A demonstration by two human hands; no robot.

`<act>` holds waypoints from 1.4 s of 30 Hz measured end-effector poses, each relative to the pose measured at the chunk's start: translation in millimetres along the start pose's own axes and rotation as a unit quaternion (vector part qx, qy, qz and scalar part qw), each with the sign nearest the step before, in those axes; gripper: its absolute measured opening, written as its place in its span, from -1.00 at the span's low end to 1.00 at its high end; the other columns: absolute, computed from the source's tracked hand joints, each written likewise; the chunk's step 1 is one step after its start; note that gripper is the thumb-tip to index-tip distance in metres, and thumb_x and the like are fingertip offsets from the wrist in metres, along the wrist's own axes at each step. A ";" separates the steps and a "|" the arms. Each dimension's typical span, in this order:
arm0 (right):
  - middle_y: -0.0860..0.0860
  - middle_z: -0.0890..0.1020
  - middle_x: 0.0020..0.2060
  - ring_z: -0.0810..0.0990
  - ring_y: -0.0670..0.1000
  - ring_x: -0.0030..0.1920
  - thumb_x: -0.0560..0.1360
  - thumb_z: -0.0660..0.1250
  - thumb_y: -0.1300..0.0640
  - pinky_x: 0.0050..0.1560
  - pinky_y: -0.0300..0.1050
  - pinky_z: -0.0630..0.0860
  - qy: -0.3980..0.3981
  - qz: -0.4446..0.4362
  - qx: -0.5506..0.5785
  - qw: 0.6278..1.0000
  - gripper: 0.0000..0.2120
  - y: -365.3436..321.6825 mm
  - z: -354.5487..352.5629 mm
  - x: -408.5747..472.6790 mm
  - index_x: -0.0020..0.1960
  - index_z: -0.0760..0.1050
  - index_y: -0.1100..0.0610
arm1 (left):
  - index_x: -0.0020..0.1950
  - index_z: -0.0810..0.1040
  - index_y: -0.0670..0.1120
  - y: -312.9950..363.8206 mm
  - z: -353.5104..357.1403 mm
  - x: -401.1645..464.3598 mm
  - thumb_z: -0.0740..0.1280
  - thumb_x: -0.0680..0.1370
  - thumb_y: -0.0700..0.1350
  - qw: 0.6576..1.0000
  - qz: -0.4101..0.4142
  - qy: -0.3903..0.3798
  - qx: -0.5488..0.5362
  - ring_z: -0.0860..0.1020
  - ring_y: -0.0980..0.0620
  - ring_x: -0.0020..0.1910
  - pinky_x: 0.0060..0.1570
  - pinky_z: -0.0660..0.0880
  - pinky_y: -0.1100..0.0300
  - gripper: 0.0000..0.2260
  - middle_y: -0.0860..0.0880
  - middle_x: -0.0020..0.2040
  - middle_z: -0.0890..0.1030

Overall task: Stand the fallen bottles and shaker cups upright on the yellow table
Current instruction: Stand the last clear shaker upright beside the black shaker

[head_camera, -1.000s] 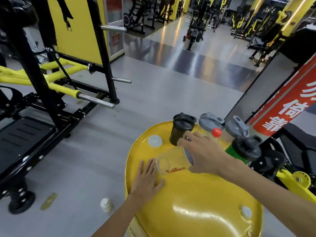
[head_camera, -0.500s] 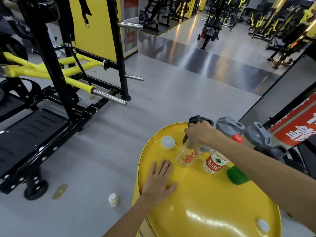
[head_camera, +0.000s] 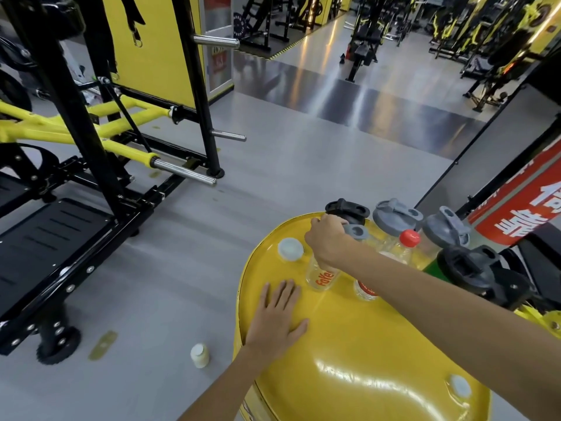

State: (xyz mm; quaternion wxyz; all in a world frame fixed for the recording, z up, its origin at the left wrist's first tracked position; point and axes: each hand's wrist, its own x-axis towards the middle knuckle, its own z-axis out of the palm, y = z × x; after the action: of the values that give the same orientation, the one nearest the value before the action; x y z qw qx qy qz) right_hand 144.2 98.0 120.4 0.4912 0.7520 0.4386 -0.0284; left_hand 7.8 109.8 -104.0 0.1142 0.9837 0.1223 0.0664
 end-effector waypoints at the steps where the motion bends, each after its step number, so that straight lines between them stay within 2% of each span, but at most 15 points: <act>1: 0.18 0.48 0.26 0.53 0.24 0.21 0.47 0.41 -0.03 0.14 0.17 0.57 -0.008 0.002 0.001 1.000 -0.49 0.0 -0.9 -0.1 0.34 0.44 0.16 | 0.59 0.17 -0.07 0.1 -0.6 -0.2 -0.01 0.63 0.31 1.000 0.000 -0.001 -0.001 0.17 -0.07 0.56 0.48 0.02 -0.20 -0.35 -0.07 0.58 0.25; 7: 0.17 0.47 0.32 0.50 0.25 0.28 0.47 0.42 -0.13 0.21 0.20 0.52 -0.022 0.013 0.027 0.999 -0.40 -0.4 -2.3 4.0 0.39 0.40 0.13 | 0.59 0.20 -0.06 0.8 -3.3 -1.4 0.01 0.62 0.31 1.000 -0.005 -0.010 0.002 0.20 -0.07 0.55 0.47 0.05 -0.19 -0.35 -0.06 0.57 0.27; 11: 0.18 0.32 0.46 0.31 0.24 0.46 0.42 0.41 -0.29 0.44 0.32 0.22 0.000 0.021 0.085 0.996 -0.19 -0.2 4.0 2.8 0.50 0.27 0.10 | 0.58 0.23 -0.05 0.1 -3.1 -0.9 0.05 0.61 0.31 1.000 -0.006 -0.020 0.002 0.23 -0.06 0.54 0.46 0.05 -0.18 -0.35 -0.05 0.56 0.29; 14: 0.17 0.32 0.45 0.27 0.22 0.47 0.42 0.36 -0.36 0.49 0.36 0.02 0.086 0.031 0.134 0.987 -0.22 0.5 15.1 -6.4 0.46 0.31 0.08 | 0.57 0.25 -0.05 -0.9 -1.6 -0.3 0.08 0.60 0.30 1.000 -0.004 -0.021 -0.001 0.26 -0.05 0.53 0.45 0.07 -0.17 -0.36 -0.04 0.55 0.32; 17: 0.16 0.37 0.40 0.27 0.19 0.46 0.51 0.26 -0.31 0.52 0.33 -0.03 0.219 0.038 0.219 0.950 -0.37 -0.9 34.6 -33.3 0.39 0.38 0.10 | 0.56 0.28 -0.05 -1.4 -0.3 -0.4 0.09 0.60 0.30 1.000 0.002 -0.010 -0.003 0.26 -0.05 0.53 0.46 0.08 -0.17 -0.37 -0.04 0.54 0.33; 21: 0.05 0.44 0.34 0.30 0.09 0.45 0.54 0.30 -0.17 0.54 0.17 0.08 0.399 0.041 0.357 0.843 -0.55 0.8 75.0 -83.0 0.32 0.45 0.07 | 0.57 0.27 -0.05 -2.6 3.0 -0.6 0.04 0.61 0.32 1.000 0.004 -0.002 -0.004 0.21 -0.02 0.55 0.49 0.06 -0.15 -0.36 -0.02 0.56 0.30; 23: 0.00 0.42 0.37 0.29 0.04 0.47 0.57 0.31 -0.09 0.53 0.08 0.16 0.443 0.063 0.431 0.784 -0.60 7.2 102.5 -105.9 0.35 0.44 0.04 | 0.58 0.23 -0.04 -3.1 4.9 -0.3 0.04 0.61 0.33 1.000 0.002 0.000 -0.006 0.17 0.00 0.56 0.49 0.05 -0.15 -0.35 -0.01 0.57 0.26; 26: 0.00 0.48 0.31 0.41 0.02 0.38 0.57 0.39 0.06 0.42 0.00 0.34 0.501 0.146 0.506 0.687 -0.67 16.5 152.9 -131.3 0.30 0.50 0.11 | 0.59 0.19 -0.03 -3.7 6.3 0.5 0.01 0.61 0.34 1.000 0.001 -0.002 0.001 0.14 0.01 0.57 0.49 0.06 -0.15 -0.34 0.00 0.58 0.24; 29: -0.01 0.52 0.22 0.47 -0.02 0.30 0.50 0.45 0.13 0.36 -0.22 0.35 0.497 0.263 0.598 0.572 -0.64 16.3 201.4 -146.7 0.26 0.52 0.14 | 0.61 0.15 -0.02 -5.7 8.7 1.8 0.00 0.62 0.34 1.000 0.004 -0.010 0.010 0.10 0.02 0.58 0.50 0.08 -0.16 -0.34 0.01 0.59 0.20; 30: -0.01 0.51 0.20 0.47 -0.03 0.29 0.48 0.47 0.15 0.37 -0.18 0.37 0.481 0.299 0.633 0.527 -0.62 13.7 214.5 -148.8 0.27 0.51 0.13 | 0.61 0.15 -0.02 -5.9 8.9 2.0 -0.01 0.62 0.34 1.000 0.005 -0.010 0.012 0.10 0.02 0.58 0.50 0.08 -0.16 -0.34 0.01 0.59 0.20; 32: -0.02 0.48 0.18 0.47 -0.03 0.26 0.45 0.50 0.15 0.37 0.02 0.41 0.453 0.366 0.687 0.435 -0.57 8.6 236.9 -147.0 0.27 0.46 0.10 | 0.60 0.16 -0.02 -5.6 8.4 2.7 -0.02 0.62 0.33 1.000 0.005 -0.009 0.015 0.12 0.02 0.57 0.50 0.09 -0.16 -0.35 0.00 0.59 0.21; 34: -0.03 0.44 0.22 0.46 -0.06 0.26 0.41 0.54 0.10 0.36 0.05 0.42 0.417 0.396 0.733 0.364 -0.47 7.3 256.7 -139.5 0.29 0.39 0.01 | 0.60 0.18 -0.02 -5.0 7.8 2.7 -0.02 0.62 0.34 1.000 0.006 -0.003 0.011 0.15 0.02 0.57 0.49 0.09 -0.14 -0.34 0.01 0.58 0.23; 36: -0.04 0.38 0.30 0.42 -0.06 0.32 0.36 0.57 0.01 0.39 0.00 0.39 0.363 0.379 0.785 0.330 -0.30 12.8 274.3 -129.1 0.37 0.27 -0.11 | 0.60 0.17 -0.02 -4.6 7.4 2.5 -0.02 0.61 0.34 1.000 0.006 0.001 0.007 0.13 0.04 0.57 0.50 0.06 -0.13 -0.34 0.02 0.59 0.22; 39: -0.04 0.29 0.41 0.33 0.01 0.43 0.28 0.61 -0.01 0.42 0.00 0.33 0.285 0.314 0.849 0.314 -0.05 25.0 300.2 -108.7 0.48 0.10 -0.13 | 0.59 0.19 -0.01 -3.8 7.6 2.5 0.03 0.61 0.32 1.000 0.004 0.004 0.000 0.15 0.04 0.56 0.51 0.04 -0.11 -0.35 0.03 0.58 0.23; 42: -0.04 0.38 0.42 0.38 0.02 0.41 0.22 0.66 0.04 0.41 0.03 0.37 0.249 0.254 0.882 0.308 0.01 30.8 318.2 -89.1 0.50 0.14 -0.09 | 0.58 0.23 -0.01 -3.8 7.6 2.9 0.02 0.60 0.32 1.000 -0.001 0.000 -0.005 0.17 0.05 0.55 0.51 0.01 -0.05 -0.36 0.03 0.57 0.26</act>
State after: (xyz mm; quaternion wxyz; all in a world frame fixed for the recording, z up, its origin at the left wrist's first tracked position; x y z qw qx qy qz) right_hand 234.2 -205.3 20.5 -0.6143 0.7835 0.0413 -0.0839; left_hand 10.9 112.5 -112.0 0.1189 0.9830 0.1231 0.0663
